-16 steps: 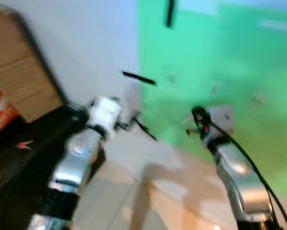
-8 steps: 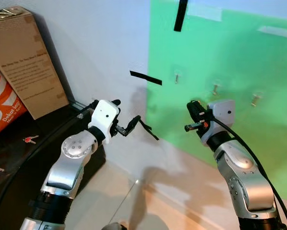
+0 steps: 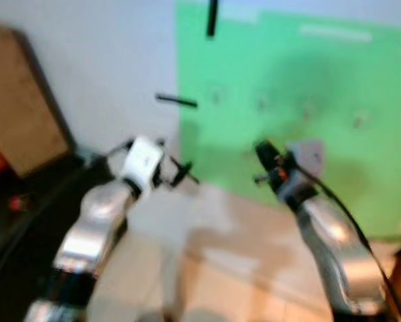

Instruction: Hang keys on a hook

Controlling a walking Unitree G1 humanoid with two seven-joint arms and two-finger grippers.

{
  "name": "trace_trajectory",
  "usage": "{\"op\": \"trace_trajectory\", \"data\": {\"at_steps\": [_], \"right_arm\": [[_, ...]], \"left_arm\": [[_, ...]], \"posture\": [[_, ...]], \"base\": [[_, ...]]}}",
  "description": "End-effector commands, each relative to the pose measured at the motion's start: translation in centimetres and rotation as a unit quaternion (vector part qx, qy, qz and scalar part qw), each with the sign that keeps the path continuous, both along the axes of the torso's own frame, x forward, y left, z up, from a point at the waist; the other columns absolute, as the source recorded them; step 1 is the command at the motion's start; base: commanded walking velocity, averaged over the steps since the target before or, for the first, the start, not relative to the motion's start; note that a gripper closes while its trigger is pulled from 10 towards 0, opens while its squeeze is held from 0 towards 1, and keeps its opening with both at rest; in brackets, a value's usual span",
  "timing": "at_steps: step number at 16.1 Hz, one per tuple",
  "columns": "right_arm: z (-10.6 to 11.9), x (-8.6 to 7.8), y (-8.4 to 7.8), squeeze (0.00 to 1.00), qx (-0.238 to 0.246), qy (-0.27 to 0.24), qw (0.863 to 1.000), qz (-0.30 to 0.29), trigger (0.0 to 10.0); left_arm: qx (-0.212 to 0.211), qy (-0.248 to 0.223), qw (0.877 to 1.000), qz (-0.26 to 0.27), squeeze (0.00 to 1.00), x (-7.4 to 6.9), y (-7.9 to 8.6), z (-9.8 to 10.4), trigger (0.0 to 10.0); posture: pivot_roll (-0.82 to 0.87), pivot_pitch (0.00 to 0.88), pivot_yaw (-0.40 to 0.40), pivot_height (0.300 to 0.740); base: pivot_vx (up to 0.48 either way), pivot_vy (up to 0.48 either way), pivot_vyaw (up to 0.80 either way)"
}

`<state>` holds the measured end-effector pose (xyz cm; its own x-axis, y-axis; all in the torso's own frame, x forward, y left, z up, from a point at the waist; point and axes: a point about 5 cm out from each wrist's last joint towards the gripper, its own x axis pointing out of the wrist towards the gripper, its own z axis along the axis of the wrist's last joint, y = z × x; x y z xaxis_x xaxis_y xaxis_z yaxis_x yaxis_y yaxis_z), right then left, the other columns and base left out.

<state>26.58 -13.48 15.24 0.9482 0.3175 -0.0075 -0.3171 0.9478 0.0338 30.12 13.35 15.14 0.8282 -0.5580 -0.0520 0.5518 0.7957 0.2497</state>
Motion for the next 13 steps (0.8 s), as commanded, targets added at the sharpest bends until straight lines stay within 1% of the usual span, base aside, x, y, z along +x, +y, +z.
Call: {"op": "trace_trajectory", "data": {"at_steps": [1, 2, 4, 6, 9, 13], "right_arm": [[0.2, 0.4, 0.3, 0.0, 0.005, 0.002, 1.0, -0.006, 10.0], [-0.1, 0.5, 0.0, 0.0, 0.009, 0.012, 0.999, -0.029, 10.0], [-1.0, 0.6, -0.7, 0.0, 0.01, 0.036, 0.997, -0.073, 10.0], [-1.5, 0.6, -1.1, 0.0, -0.001, 0.049, 0.995, -0.089, 10.0], [-1.7, 0.9, -1.5, 0.0, -0.004, 0.053, 0.992, -0.111, 10.0], [-1.6, 0.9, -1.4, 0.0, -0.008, 0.053, 0.992, -0.114, 10.0]], "left_arm": [[-0.002, 0.02, 0.999, 0.035, 0.0, -0.1, 1.1, -1.0, 10.0], [-0.01, 0.022, 0.999, 0.043, 0.0, 0.0, 1.1, -1.0, 10.0], [-0.008, 0.028, 0.998, 0.057, 0.0, 0.3, 1.2, -1.2, 10.0], [-0.004, 0.028, 0.998, 0.057, 0.0, 0.3, 1.1, -1.3, 10.0], [0.001, 0.03, 0.998, 0.055, 0.0, 0.3, 0.9, -1.4, 10.0], [0.006, 0.032, 0.998, 0.051, 0.0, 0.3, 0.8, -1.5, 10.0]], "posture": [[-0.08, 0.0, 0.023, 0.74], [-0.08, 0.0, 0.023, 0.74], [-0.09, 0.0, 0.03, 0.74], [-0.09, 0.0, 0.031, 0.74], [-0.09, 0.0, 0.032, 0.74], [-0.09, 0.0, 0.035, 0.74]], "base": [[0.0, 0.0, 0.0], [0.0, 0.0, 0.0], [0.12, 0.0, 0.0], [0.274, 0.0, 0.0], [0.314, 0.0, 0.0], [0.318, 0.0, 0.0]]}}
